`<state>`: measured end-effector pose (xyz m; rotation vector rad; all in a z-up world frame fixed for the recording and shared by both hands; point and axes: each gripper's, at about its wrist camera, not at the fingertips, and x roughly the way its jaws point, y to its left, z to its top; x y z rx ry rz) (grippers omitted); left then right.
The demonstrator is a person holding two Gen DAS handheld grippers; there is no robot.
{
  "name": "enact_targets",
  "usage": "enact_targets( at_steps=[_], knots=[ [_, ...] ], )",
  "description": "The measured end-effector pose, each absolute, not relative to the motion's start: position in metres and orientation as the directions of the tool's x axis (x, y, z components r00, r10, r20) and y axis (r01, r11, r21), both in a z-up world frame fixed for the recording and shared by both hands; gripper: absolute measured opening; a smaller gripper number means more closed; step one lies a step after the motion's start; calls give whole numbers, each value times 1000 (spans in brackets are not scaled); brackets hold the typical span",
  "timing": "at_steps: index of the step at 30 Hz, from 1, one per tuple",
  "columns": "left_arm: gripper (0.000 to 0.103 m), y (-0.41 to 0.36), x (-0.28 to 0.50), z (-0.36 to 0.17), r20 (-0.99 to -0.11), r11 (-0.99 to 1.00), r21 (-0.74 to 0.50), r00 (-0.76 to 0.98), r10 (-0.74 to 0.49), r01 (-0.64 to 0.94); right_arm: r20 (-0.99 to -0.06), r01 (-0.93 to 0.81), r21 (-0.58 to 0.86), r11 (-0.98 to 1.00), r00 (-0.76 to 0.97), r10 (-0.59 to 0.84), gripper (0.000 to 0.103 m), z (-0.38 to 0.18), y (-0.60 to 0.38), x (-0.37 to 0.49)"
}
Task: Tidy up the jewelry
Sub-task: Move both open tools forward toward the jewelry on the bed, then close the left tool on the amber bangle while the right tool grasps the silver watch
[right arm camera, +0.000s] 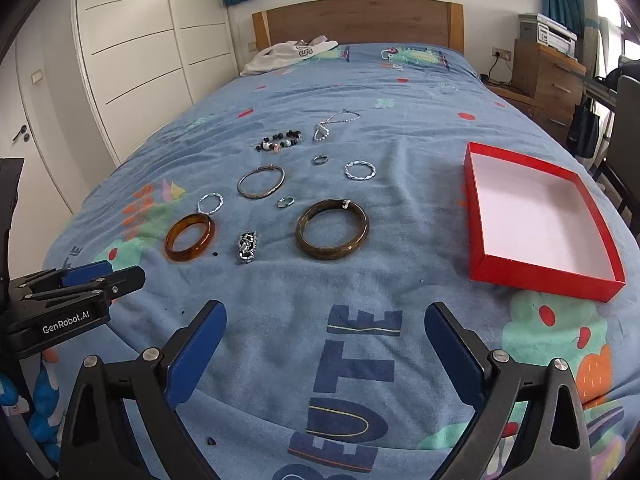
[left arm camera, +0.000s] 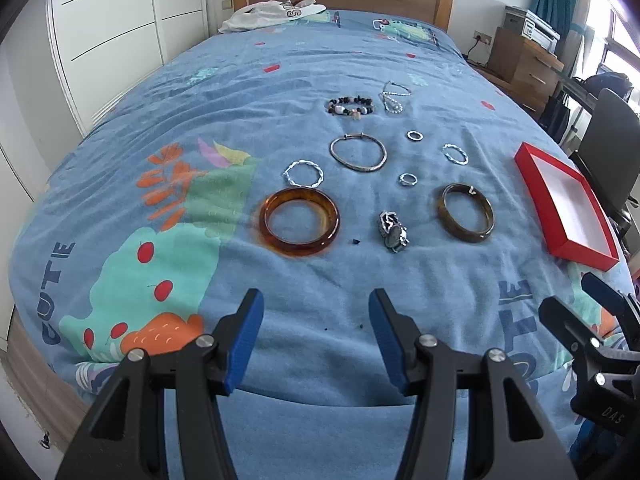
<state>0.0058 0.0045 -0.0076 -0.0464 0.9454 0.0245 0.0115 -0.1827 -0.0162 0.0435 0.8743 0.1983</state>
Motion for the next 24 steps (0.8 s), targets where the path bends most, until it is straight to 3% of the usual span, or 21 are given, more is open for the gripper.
enact_targets(
  at_steps=[21,24],
  knots=[
    [53,32,67,-27,-829,991,-112,556,-52,-75,-762,-197,136,971,605,230,94,-30,-177,69],
    [53,29,72,-32,-829,992,-108,557,-50,-72,-763,-205,141,969,601,238,90,-33,-176,76]
  ],
)
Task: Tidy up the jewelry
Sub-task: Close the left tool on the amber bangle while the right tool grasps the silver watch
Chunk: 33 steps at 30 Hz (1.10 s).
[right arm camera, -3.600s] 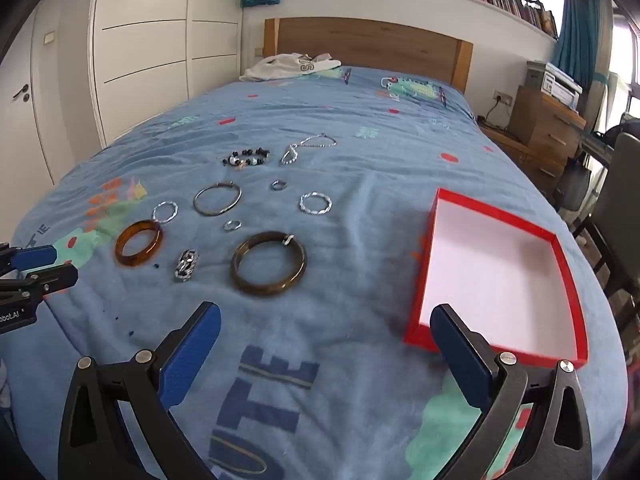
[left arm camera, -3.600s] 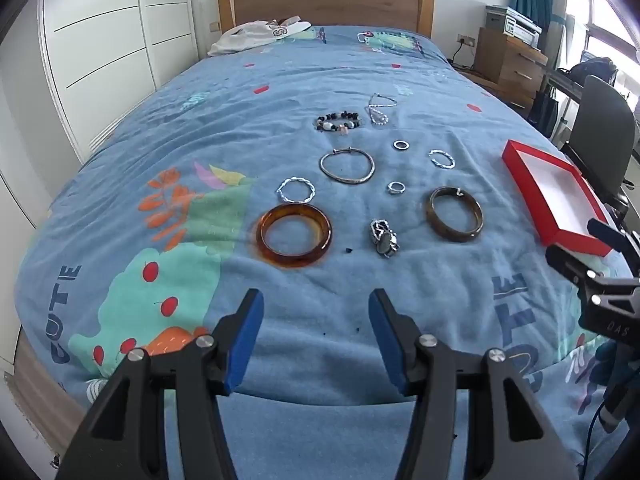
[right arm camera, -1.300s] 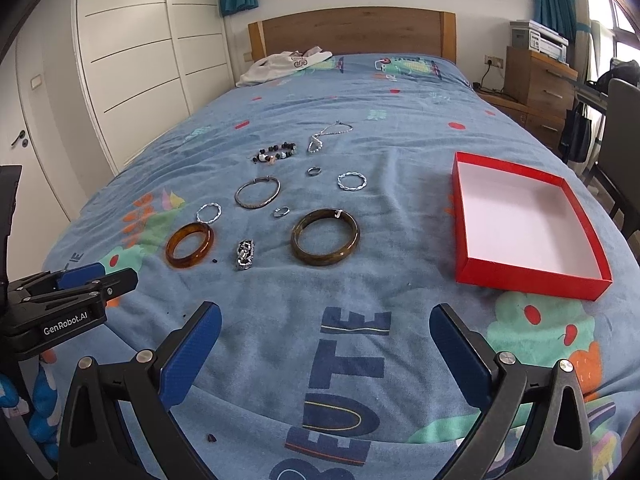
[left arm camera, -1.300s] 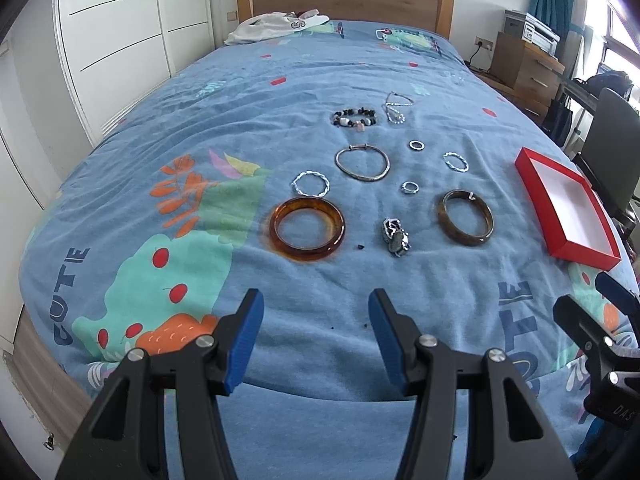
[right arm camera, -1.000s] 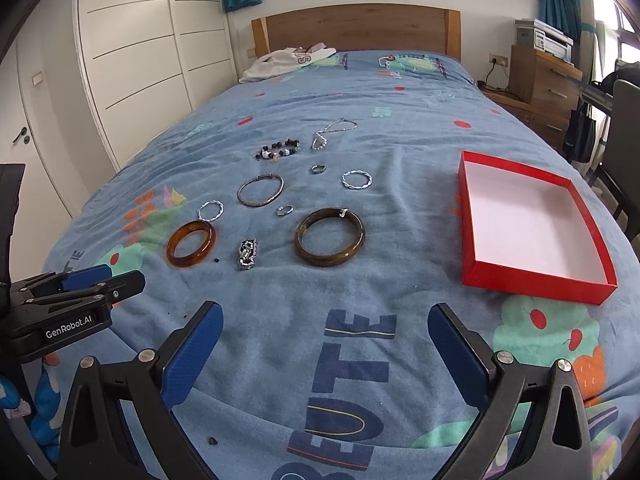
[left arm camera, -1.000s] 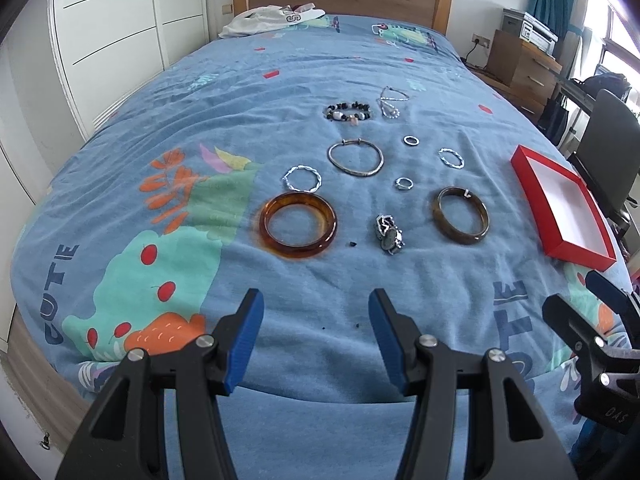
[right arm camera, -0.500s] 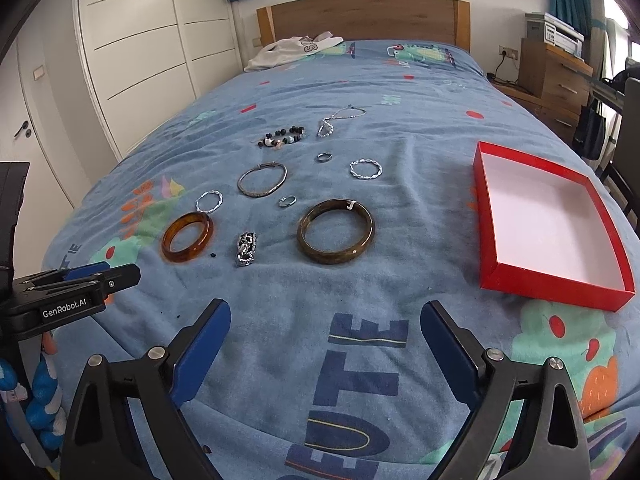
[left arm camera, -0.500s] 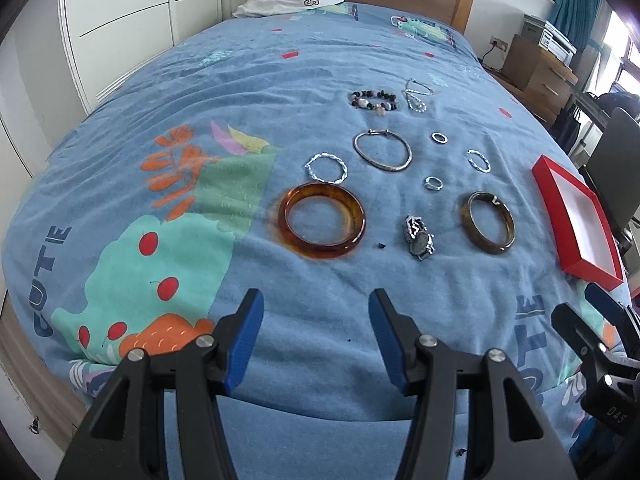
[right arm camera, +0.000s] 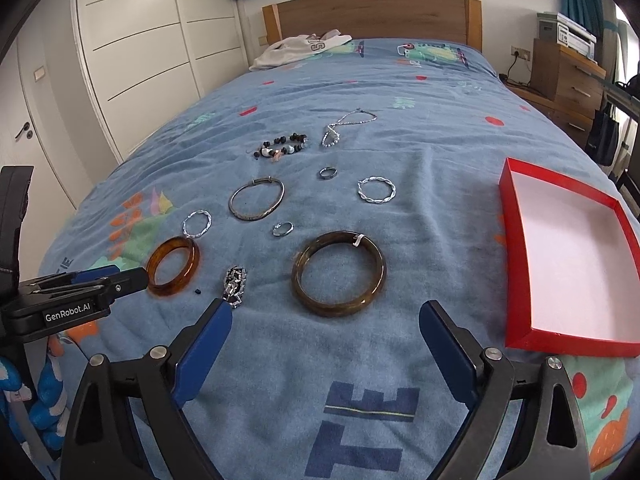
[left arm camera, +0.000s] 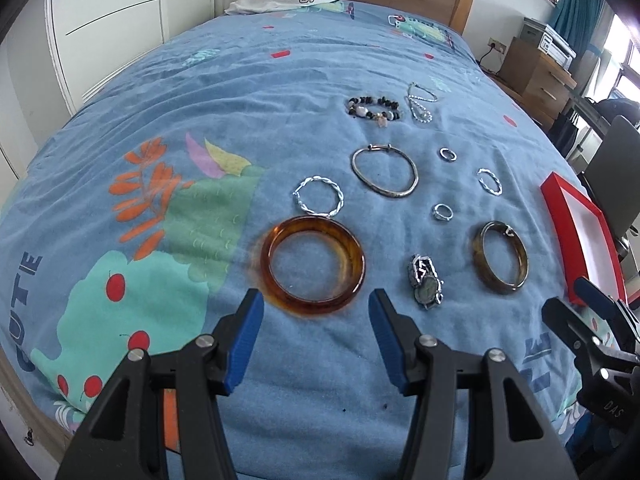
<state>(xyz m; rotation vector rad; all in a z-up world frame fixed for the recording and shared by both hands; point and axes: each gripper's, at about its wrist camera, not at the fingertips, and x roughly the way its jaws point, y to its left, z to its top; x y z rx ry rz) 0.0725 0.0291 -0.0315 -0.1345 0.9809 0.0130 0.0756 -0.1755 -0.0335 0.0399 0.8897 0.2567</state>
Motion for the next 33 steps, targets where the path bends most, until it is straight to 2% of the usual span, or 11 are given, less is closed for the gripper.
enact_targets(
  at_steps=[3,8,14,21,27,30,33],
  knots=[
    [53,31,76,-37,-830,991,-111,556,-47,-81,-771,-207,158,966,586,251,83,-40,-176,79],
    [53,42,81,-42,-833,986,-126,552,-46,-108,-775,-223,181,958,567,279,78,-46,-170,79],
    [53,54,86,-45,-833,982,-135,552,-40,-134,-779,-240,213,947,544,313,67,-50,-163,79],
    [52,70,100,-60,-848,974,-156,527,-46,-166,-768,-315,287,905,489,414,49,-54,-143,86],
    [51,75,112,-72,-860,970,-156,509,-41,-186,-767,-371,317,873,441,466,44,-62,-114,104],
    [48,76,115,-78,-868,969,-153,496,-38,-193,-777,-382,317,868,421,468,42,-68,-103,112],
    [43,75,117,-81,-870,971,-141,492,-29,-192,-798,-383,309,870,393,457,36,-78,-95,118]
  ],
)
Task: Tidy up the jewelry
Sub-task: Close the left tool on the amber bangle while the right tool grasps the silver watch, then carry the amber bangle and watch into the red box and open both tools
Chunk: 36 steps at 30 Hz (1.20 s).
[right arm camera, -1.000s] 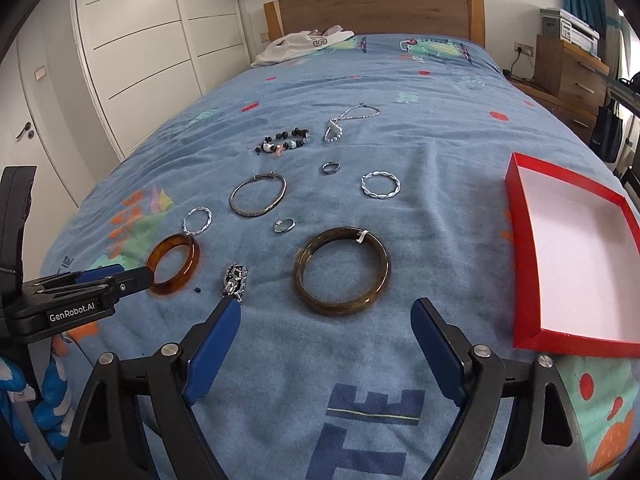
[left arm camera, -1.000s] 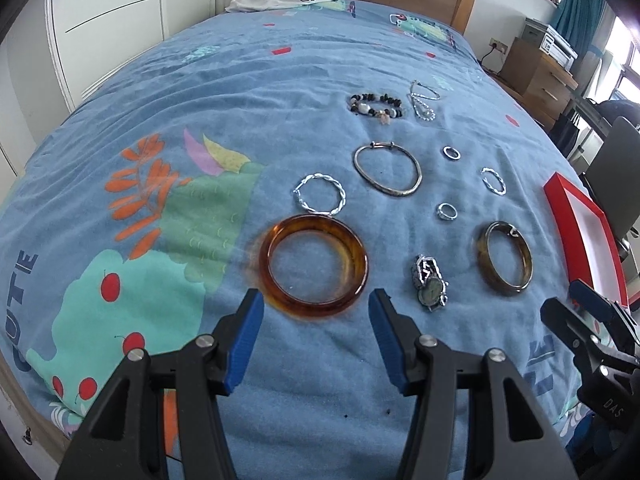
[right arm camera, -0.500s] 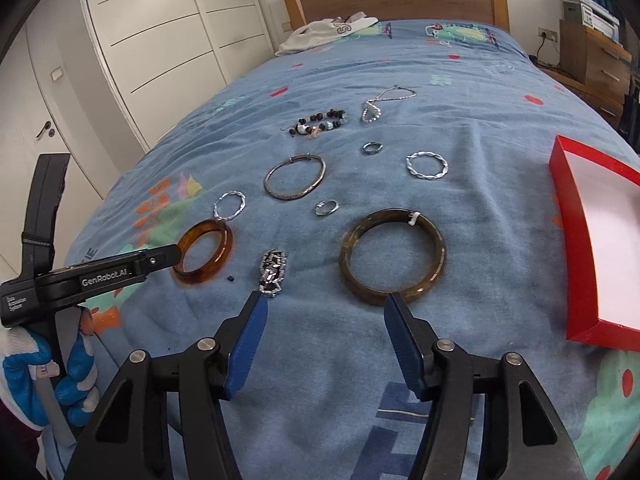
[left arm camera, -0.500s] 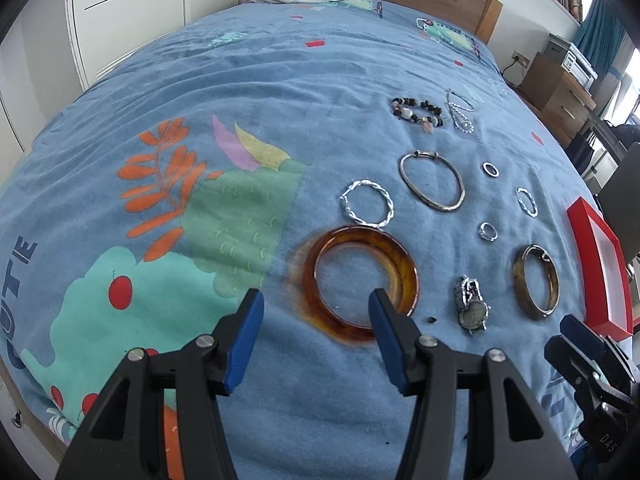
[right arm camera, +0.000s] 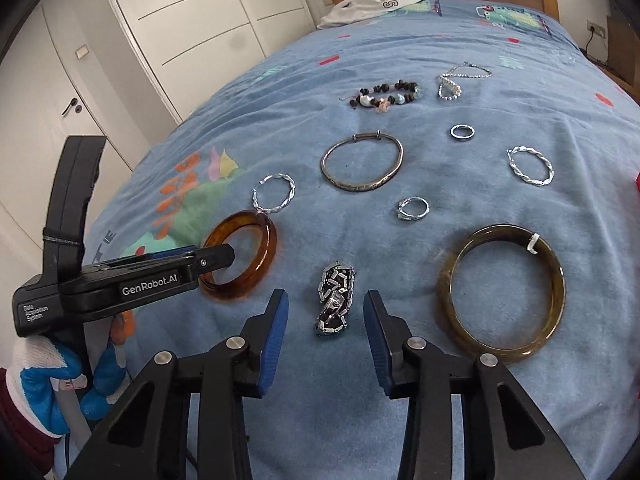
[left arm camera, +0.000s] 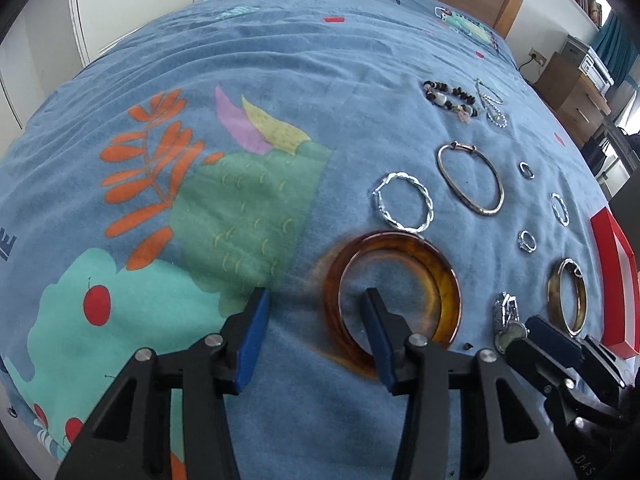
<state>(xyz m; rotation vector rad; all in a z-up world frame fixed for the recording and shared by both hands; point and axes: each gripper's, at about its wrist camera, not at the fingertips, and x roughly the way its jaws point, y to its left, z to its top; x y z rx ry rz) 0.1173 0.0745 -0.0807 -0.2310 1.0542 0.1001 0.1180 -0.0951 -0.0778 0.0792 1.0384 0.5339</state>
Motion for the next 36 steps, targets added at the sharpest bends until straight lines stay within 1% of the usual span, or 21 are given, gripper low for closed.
enact_targets(
  at_steps=[1,3,4,5,9,17,24,26,30,36],
  knots=[
    [39,74,118,-81,-871,972,-134,490,-24,-192,-805,-381,312,871,381,455,32,-81,-94,119],
    [30,72,118,-82,-872,974,-128,490,-22,-184,-814,-372,318,872,365,452,21,-88,-92,121],
    [18,71,119,-82,-872,976,-127,489,-24,-179,-817,-373,316,872,361,450,18,-90,-90,120],
    [10,70,119,-83,-874,976,-129,486,-29,-173,-818,-377,311,872,360,448,18,-91,-88,119],
    [9,73,117,-80,-870,970,-159,490,-48,-186,-816,-394,309,866,357,454,11,-90,-86,118],
    [9,71,98,-62,-860,969,-160,508,-45,-187,-793,-413,307,857,387,471,11,-67,-97,101],
    [9,49,71,-36,-852,979,-151,520,-60,-135,-757,-390,306,869,453,470,11,-34,-130,73],
    [9,32,63,-28,-850,984,-146,522,-73,-101,-748,-372,301,878,479,459,11,-25,-147,63],
    [8,-8,55,-10,-839,984,-178,525,-142,-20,-736,-317,292,902,528,423,11,-9,-192,43],
    [9,-98,61,17,-816,967,-212,519,-254,140,-734,-212,247,946,596,326,11,10,-282,26]
  ],
)
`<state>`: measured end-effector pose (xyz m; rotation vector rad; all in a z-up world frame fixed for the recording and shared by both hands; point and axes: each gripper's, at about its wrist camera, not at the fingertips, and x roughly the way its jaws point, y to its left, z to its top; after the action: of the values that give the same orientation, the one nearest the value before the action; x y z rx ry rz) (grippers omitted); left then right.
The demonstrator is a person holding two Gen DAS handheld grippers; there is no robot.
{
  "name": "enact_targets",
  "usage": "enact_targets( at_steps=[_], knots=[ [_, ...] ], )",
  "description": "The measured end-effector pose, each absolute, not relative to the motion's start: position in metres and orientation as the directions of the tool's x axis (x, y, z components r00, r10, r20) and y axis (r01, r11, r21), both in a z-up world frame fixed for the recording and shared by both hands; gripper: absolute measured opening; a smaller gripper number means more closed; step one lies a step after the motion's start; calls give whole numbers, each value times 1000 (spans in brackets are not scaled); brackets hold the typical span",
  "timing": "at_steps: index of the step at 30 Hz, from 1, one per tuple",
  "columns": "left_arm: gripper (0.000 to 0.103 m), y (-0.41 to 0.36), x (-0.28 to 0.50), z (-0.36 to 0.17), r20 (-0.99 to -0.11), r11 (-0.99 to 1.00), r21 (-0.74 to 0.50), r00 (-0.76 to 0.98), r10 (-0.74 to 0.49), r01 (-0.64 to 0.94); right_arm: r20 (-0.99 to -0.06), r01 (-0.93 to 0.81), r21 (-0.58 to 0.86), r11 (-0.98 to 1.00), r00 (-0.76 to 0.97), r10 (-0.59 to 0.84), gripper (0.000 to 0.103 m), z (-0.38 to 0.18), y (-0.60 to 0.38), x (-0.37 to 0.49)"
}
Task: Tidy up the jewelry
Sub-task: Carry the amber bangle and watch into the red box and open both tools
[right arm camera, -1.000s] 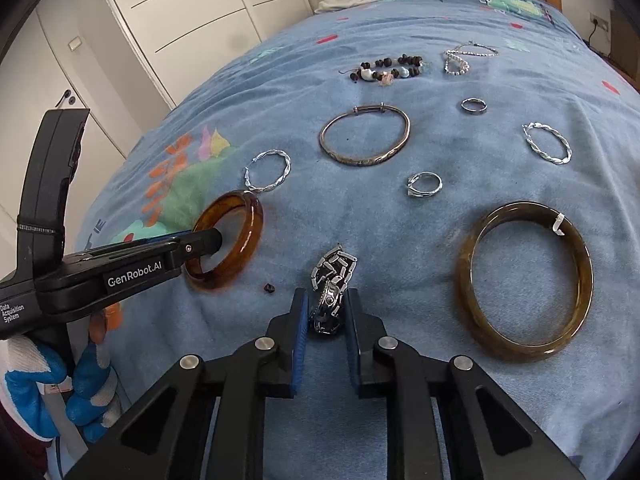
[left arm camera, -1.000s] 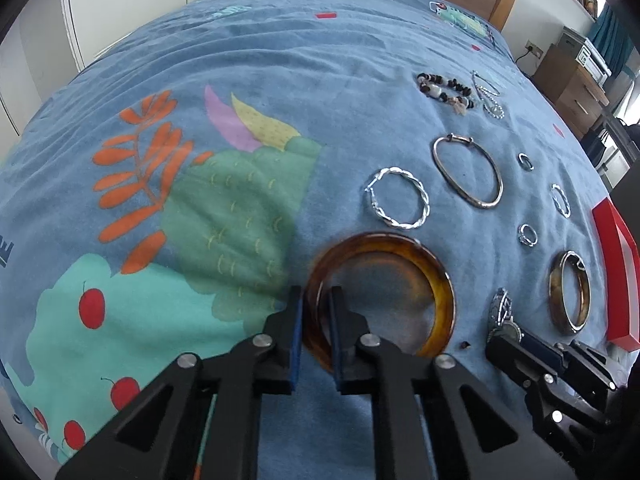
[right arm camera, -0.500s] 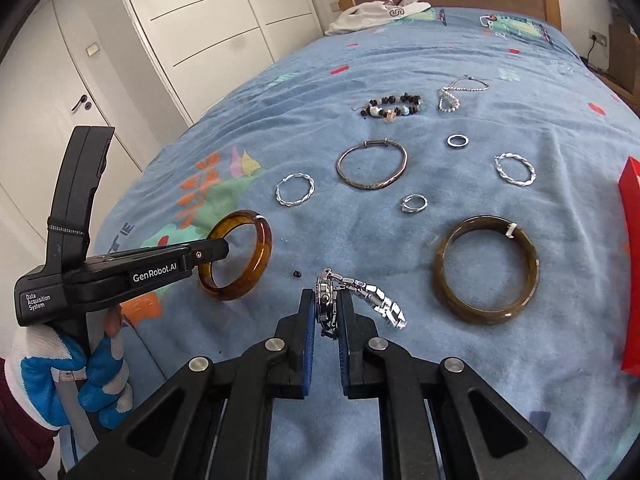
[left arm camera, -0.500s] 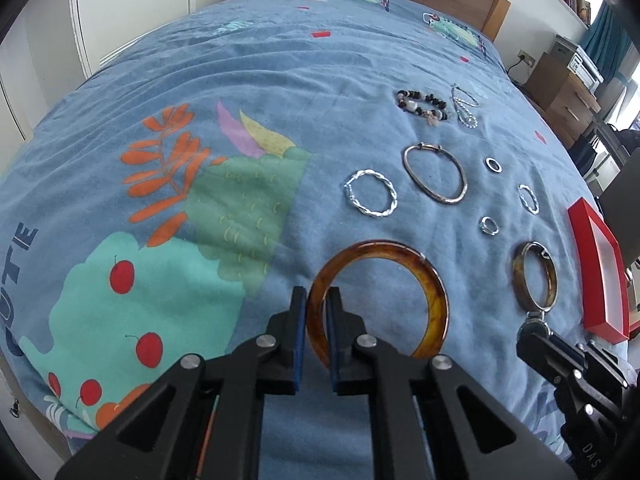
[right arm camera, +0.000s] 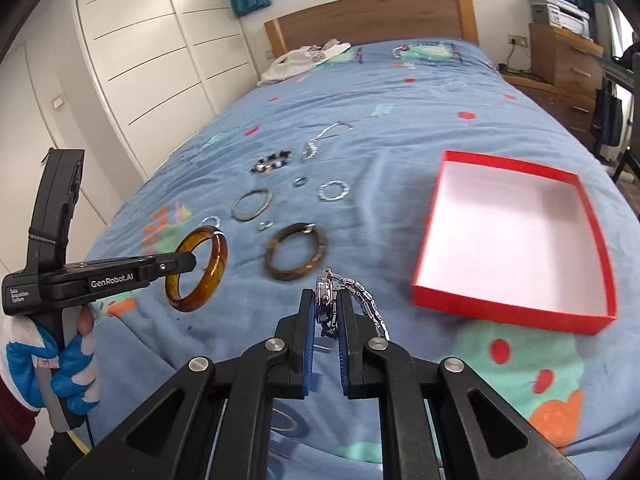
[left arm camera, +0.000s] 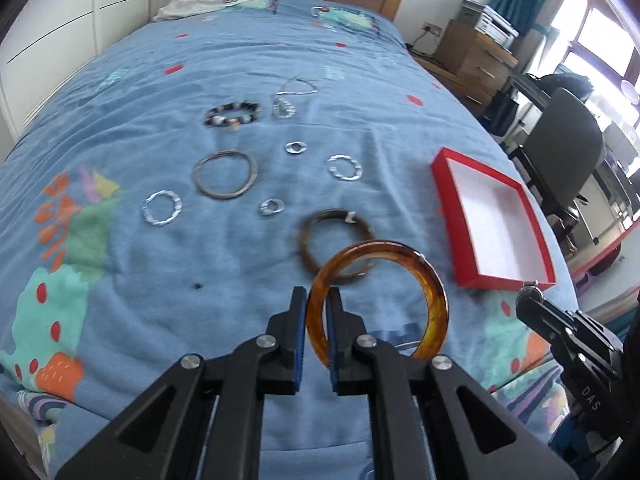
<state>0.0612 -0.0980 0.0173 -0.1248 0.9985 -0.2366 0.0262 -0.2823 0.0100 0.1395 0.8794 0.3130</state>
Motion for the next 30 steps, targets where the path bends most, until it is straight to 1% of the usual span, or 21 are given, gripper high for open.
enact_targets(
  at_steps=[4,8,13,21,26,30],
  knots=[
    [9,-168,77,29,-804,948,-211,510,-306,237,-741,-153,210,966,620,259,11,16,-341,34],
    [9,-228,96,32,-800,932,-199,499,-333,303,-756,-123,182,976,617,219,11,13,-387,51],
    [9,-283,127,18,-821,926,-159,474,-317,343,-785,-143,194,971,570,241,11,-6,-421,78],
    [9,-314,148,-23,-872,927,-99,417,-257,363,-839,-208,209,956,464,285,11,-45,-430,102],
    [9,-321,148,-41,-889,925,-59,402,-220,377,-870,-213,175,961,423,252,11,-59,-436,110],
    [9,-326,146,-54,-907,925,-50,371,-200,377,-892,-217,141,966,395,219,10,-67,-440,111]
  ],
)
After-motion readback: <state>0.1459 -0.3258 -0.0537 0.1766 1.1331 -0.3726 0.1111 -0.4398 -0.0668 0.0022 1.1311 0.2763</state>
